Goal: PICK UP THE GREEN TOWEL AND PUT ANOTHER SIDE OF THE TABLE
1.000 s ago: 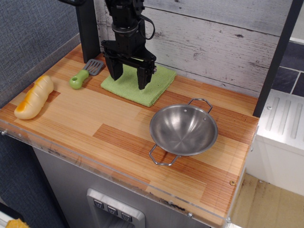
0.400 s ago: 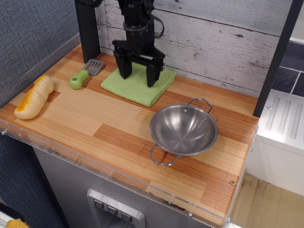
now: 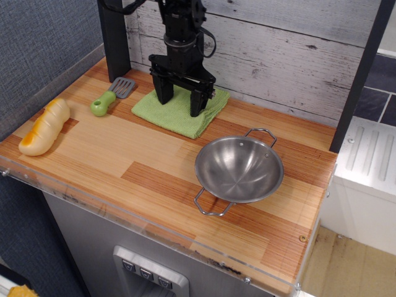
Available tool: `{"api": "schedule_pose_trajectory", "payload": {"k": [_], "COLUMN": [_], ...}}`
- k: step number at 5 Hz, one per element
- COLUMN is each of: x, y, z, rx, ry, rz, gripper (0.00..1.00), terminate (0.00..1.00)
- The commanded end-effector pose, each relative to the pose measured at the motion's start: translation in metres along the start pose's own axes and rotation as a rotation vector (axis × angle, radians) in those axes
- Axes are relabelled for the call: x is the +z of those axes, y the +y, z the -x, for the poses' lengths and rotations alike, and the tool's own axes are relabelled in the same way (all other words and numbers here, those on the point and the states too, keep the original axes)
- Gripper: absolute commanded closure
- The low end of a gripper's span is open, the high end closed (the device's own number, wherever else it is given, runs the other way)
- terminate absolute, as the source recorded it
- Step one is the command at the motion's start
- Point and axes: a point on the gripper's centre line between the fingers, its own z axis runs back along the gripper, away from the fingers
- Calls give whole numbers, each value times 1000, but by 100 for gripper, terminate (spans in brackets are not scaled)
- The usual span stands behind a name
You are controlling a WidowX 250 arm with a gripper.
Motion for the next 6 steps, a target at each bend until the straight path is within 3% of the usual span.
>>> {"api": "schedule_pose_trajectory", "payload": {"k": [1,3,6], "x": [-21,-16,-7], "y": [2,9,20], "z": [18,45,104], "rx": [16,54,37], "ry": [64,92,99], "rz": [37,87,59], "gripper": [0,0,0], "terminate": [0,0,0]}}
